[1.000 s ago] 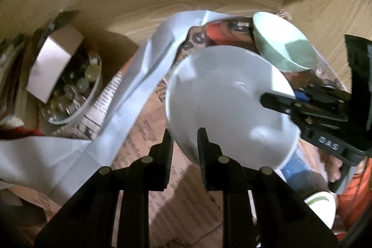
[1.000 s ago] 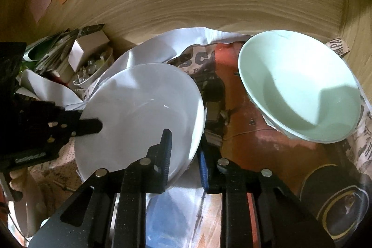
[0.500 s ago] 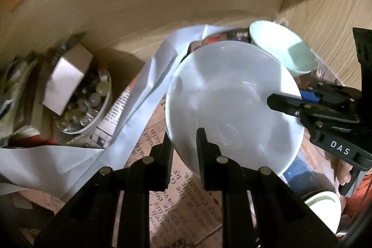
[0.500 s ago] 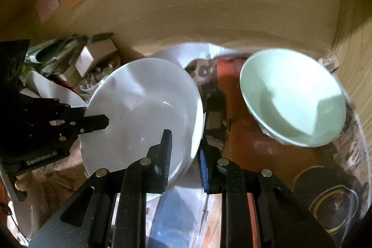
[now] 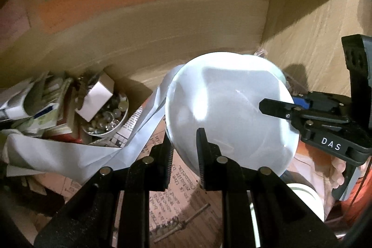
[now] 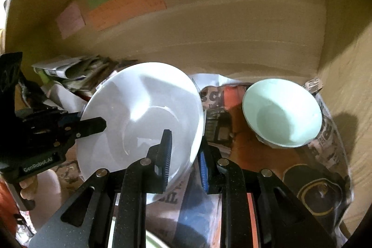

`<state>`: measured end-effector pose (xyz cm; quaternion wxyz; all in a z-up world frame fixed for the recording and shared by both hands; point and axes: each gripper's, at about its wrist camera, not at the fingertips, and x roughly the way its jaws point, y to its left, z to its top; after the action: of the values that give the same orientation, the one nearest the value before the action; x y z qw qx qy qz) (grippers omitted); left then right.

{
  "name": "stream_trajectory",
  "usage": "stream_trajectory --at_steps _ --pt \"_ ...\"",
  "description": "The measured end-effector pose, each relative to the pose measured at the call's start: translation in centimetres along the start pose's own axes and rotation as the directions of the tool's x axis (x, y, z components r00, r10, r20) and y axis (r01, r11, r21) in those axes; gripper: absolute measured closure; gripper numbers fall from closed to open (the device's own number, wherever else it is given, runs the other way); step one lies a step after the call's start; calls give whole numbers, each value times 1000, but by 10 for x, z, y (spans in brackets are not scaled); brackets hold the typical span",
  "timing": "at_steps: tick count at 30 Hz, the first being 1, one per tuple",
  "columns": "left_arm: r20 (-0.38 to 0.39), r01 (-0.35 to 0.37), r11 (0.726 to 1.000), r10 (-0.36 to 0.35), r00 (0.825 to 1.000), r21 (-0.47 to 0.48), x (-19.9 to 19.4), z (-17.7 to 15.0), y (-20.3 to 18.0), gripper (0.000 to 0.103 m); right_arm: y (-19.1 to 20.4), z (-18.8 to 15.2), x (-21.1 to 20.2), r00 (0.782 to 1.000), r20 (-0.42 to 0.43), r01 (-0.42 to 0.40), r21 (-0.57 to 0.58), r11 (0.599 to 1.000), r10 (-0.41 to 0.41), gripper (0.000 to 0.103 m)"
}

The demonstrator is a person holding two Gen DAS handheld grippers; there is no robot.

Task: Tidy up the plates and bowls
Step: 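Lift the black-spotted white bowl with both tools toward the plate stack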

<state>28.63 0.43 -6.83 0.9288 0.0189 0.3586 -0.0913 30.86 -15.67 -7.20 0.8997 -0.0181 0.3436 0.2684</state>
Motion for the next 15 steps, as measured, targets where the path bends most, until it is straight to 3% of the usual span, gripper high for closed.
stream_trajectory --at_steps 15 --pt "114 -13 997 22 993 -82 -60 -44 14 84 55 -19 -41 998 52 -39 -59 997 42 84"
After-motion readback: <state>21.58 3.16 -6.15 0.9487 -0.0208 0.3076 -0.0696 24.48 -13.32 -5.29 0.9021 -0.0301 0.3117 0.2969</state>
